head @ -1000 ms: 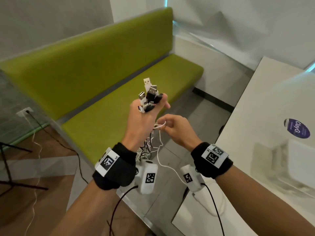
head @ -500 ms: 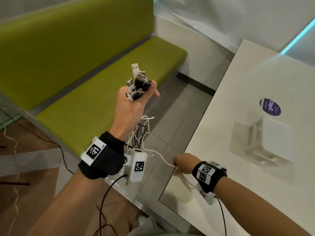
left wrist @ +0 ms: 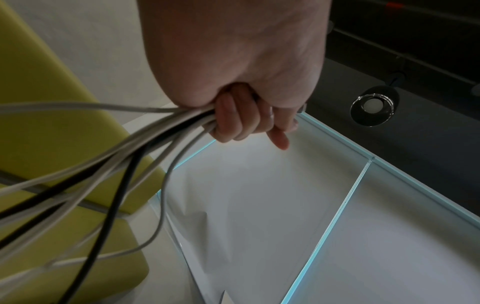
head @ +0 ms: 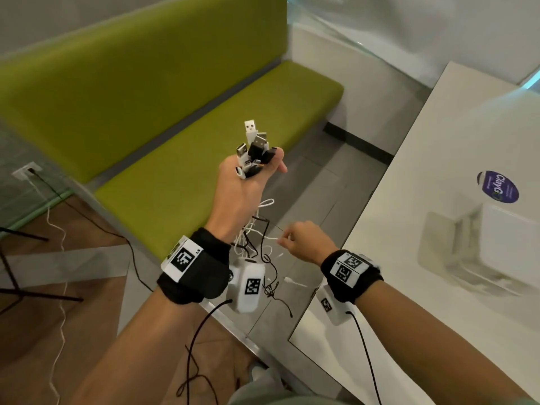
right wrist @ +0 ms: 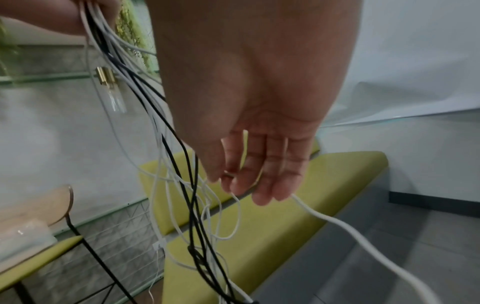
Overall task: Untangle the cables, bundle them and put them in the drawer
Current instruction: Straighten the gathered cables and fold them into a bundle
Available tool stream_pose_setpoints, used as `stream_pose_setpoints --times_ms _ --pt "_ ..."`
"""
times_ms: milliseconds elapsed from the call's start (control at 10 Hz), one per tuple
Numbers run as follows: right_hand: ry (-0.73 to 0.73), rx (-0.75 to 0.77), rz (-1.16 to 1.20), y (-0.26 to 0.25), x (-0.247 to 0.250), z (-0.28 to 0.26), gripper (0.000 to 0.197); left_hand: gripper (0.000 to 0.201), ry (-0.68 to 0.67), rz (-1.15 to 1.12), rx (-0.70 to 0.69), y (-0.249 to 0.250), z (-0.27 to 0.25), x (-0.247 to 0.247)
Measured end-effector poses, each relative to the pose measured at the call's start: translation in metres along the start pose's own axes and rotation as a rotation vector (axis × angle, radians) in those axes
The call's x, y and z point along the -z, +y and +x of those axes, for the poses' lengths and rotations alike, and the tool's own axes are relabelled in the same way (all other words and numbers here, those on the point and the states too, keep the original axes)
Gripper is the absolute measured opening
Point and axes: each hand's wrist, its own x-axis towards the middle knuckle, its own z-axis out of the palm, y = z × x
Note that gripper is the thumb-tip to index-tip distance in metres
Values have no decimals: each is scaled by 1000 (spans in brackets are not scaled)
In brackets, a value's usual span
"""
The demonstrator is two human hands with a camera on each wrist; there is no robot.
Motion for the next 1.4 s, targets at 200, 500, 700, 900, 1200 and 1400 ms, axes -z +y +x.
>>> stream_pose_setpoints --times_ms 200,500,700,900,1200,1400 --pt "-109 14 55 1 -9 5 43 33 25 26 -10 7 1 16" --pt "66 82 207 -20 23 -8 68 37 -47 47 -16 6 7 16" --pt "382 488 547 -63 51 -14 82 36 -270 67 108 5 6 0" --pt "340 168 196 -52 41 -11 93 37 -414 185 128 -9 6 -1" --pt "532 427 222 -66 52 -23 25 59 -434 418 -12 -25 -2 -10" --pt "280 480 704 -51 65 -33 19 57 -574 743 62 -13 2 -8"
